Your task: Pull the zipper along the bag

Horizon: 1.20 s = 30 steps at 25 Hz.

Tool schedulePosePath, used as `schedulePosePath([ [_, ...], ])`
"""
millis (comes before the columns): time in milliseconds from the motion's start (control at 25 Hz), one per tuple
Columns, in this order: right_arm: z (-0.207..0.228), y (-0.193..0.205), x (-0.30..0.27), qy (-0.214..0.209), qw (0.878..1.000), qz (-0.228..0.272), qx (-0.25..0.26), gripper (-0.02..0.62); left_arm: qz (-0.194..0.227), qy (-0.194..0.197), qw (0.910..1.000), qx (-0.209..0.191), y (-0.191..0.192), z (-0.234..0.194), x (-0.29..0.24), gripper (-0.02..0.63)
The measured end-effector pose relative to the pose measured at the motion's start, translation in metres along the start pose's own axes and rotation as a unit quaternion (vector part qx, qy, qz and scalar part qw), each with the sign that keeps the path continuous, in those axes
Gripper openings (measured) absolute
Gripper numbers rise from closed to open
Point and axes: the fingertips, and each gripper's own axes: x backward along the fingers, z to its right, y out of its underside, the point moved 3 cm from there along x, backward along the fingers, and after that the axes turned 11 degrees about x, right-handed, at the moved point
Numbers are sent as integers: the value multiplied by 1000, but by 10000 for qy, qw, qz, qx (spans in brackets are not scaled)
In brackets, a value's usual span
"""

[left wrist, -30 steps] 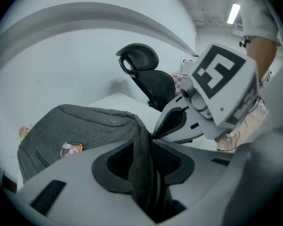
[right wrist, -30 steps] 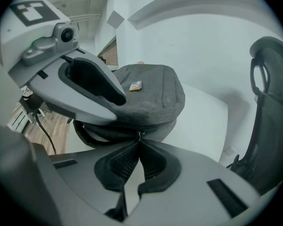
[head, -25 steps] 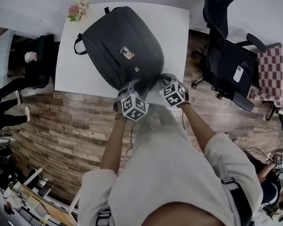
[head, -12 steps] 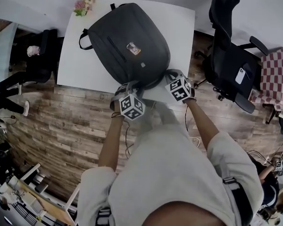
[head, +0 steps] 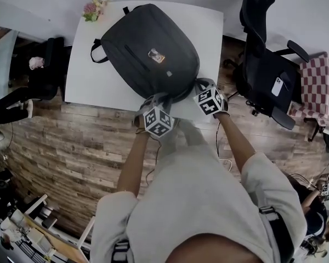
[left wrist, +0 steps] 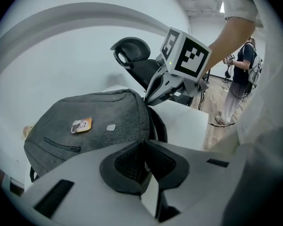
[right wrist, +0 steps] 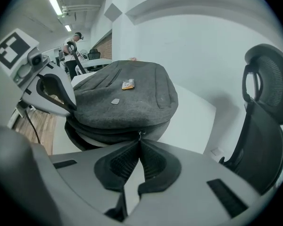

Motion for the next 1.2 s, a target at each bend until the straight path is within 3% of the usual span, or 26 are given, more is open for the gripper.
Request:
schedulePosePath([
  [440,-27,2,9,40,9995,-138,-283,18,106,99,9998,109,3,0,-1,48],
  [680,-64,-8,13,-212,9997,-97,-16,18,159,180,9995,221,2,0,0,48],
  [880,-96,-19,13,-469,9987,-79,-180,20,225,175,9992,283,2,0,1,48],
  [1200,-102,-21,9,-641,9968,44,-472,21,300,122,9991,286,7,-2,4,49],
])
